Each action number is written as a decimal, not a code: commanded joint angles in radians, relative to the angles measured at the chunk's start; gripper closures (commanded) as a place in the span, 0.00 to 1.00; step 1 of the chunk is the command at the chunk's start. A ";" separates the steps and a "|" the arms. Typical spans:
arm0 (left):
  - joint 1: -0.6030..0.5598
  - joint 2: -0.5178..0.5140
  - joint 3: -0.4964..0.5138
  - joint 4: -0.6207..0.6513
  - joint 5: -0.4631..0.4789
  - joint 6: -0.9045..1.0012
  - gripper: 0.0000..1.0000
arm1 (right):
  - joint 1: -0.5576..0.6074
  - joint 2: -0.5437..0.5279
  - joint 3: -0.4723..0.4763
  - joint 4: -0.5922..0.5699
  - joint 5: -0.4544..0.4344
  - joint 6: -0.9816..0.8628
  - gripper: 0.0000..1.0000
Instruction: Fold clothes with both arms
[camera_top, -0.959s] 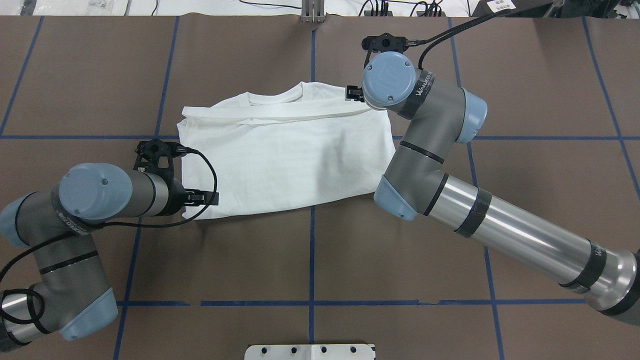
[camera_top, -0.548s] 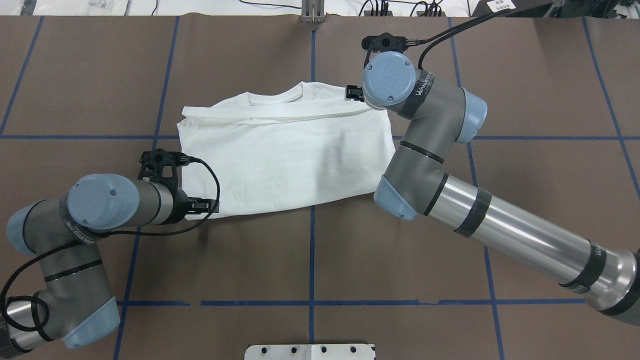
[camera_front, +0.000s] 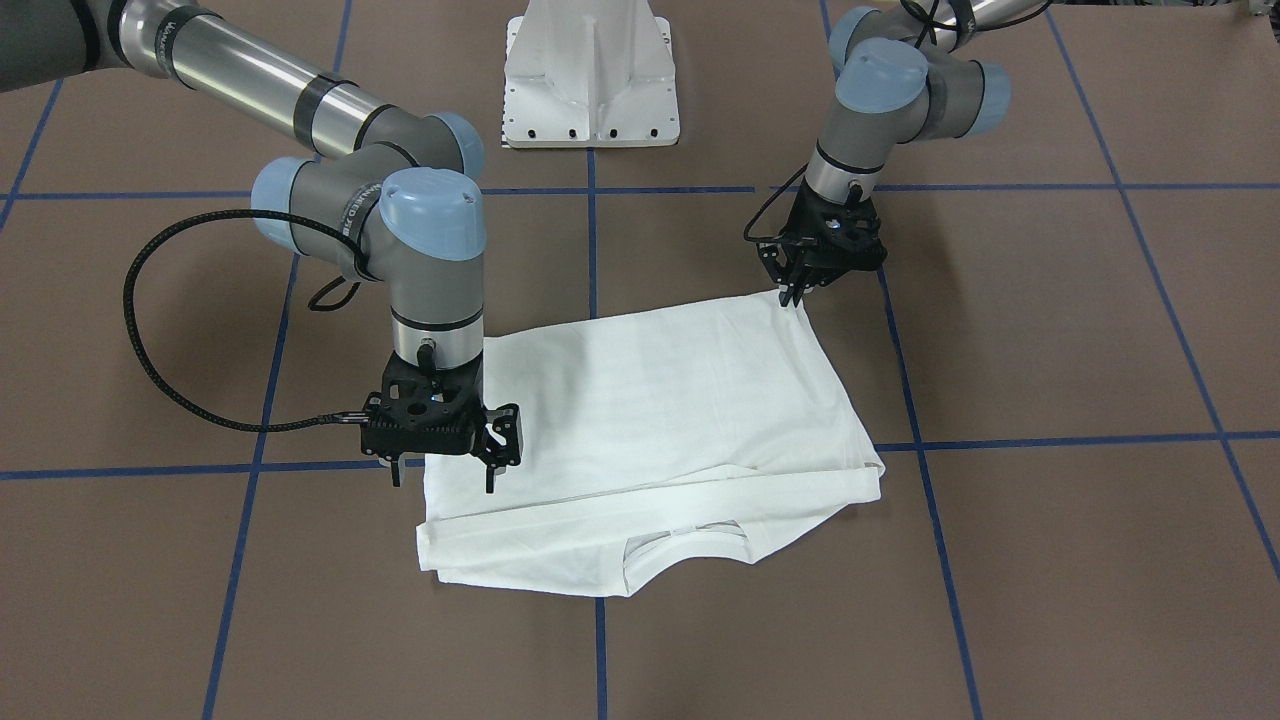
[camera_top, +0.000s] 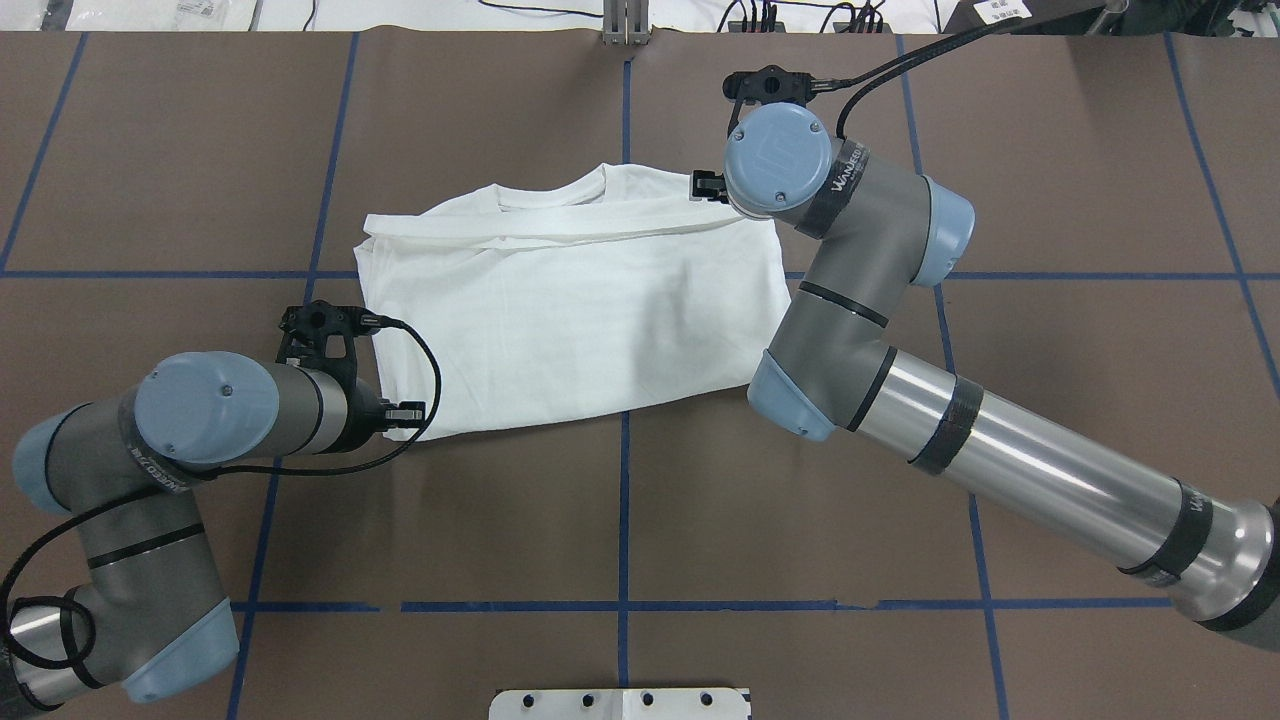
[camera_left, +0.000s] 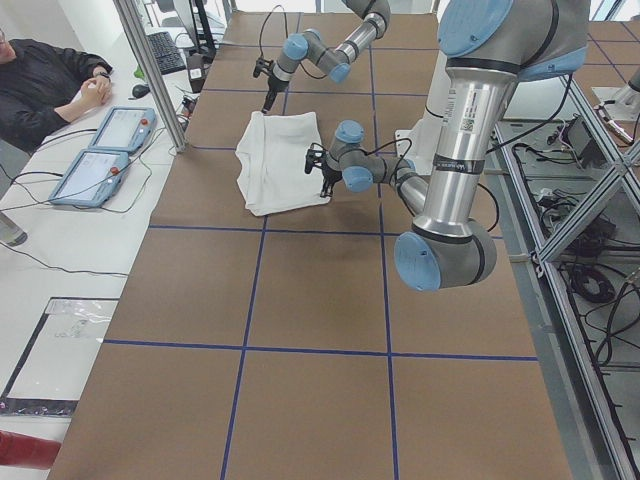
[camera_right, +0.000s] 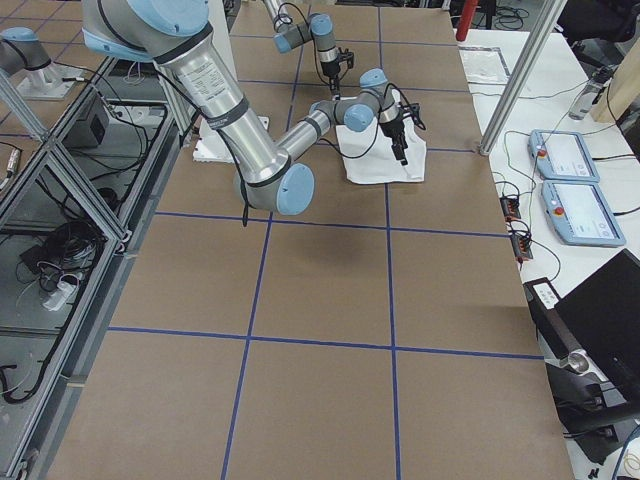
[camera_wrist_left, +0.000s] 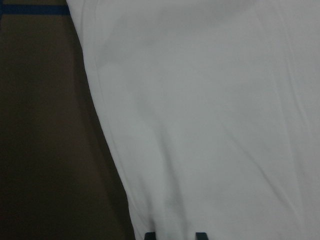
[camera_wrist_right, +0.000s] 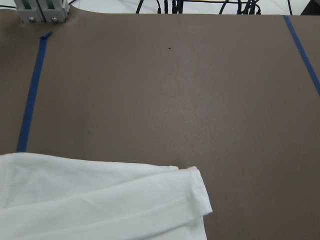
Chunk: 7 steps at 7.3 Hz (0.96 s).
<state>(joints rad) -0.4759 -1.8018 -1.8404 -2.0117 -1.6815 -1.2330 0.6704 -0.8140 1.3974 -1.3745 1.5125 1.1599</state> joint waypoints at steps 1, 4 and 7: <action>-0.018 0.048 -0.011 0.002 0.000 0.038 1.00 | 0.000 -0.001 -0.001 0.005 0.000 0.000 0.00; -0.264 0.065 0.086 -0.005 0.005 0.388 1.00 | 0.000 -0.002 -0.003 0.006 0.000 0.000 0.00; -0.498 -0.265 0.600 -0.144 0.005 0.595 1.00 | 0.000 0.004 -0.003 0.006 0.000 0.004 0.00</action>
<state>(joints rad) -0.8943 -1.9066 -1.4885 -2.0849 -1.6774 -0.6931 0.6703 -0.8124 1.3944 -1.3683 1.5125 1.1620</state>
